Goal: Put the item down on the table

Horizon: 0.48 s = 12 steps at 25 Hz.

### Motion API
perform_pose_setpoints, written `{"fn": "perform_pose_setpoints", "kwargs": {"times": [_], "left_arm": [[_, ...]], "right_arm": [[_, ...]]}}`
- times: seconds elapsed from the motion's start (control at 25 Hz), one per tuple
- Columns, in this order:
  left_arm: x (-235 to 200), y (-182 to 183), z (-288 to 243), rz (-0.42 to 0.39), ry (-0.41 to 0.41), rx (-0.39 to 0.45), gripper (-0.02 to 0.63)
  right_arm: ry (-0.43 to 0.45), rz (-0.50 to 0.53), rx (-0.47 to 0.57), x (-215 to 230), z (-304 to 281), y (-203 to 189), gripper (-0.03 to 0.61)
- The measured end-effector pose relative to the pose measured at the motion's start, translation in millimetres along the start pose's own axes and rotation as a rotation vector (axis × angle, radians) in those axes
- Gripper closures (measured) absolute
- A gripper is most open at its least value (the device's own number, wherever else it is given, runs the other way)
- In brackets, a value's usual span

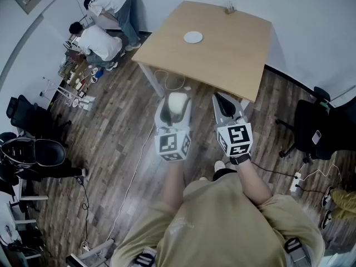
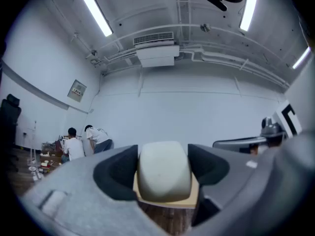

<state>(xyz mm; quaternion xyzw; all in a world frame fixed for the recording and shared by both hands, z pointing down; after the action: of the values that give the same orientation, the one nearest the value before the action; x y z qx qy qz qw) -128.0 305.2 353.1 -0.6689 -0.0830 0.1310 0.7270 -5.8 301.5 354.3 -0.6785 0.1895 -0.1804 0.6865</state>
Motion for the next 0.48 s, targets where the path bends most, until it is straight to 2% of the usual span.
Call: {"fn": "perform_pose_setpoints", "kwargs": {"times": [0.32, 0.48], "left_arm": [[24, 4, -49, -0.013, 0.005, 0.002, 0.298], [37, 4, -76, 0.030, 0.005, 0.003, 0.298]], "right_arm": [[-0.017, -0.032, 0.030, 62, -18, 8, 0.572], [-0.055, -0.083, 0.003, 104, -34, -2, 0.572]]}}
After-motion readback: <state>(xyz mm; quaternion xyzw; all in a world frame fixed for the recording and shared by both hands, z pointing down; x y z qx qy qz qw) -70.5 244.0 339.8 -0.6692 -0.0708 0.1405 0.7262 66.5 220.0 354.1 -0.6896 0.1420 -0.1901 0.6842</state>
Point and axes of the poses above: the fingertips, and each gripper's own axes: z backward along the fingers, x to its right, y out of its top, the point moved 1 cm from there along z, backward along the fingers
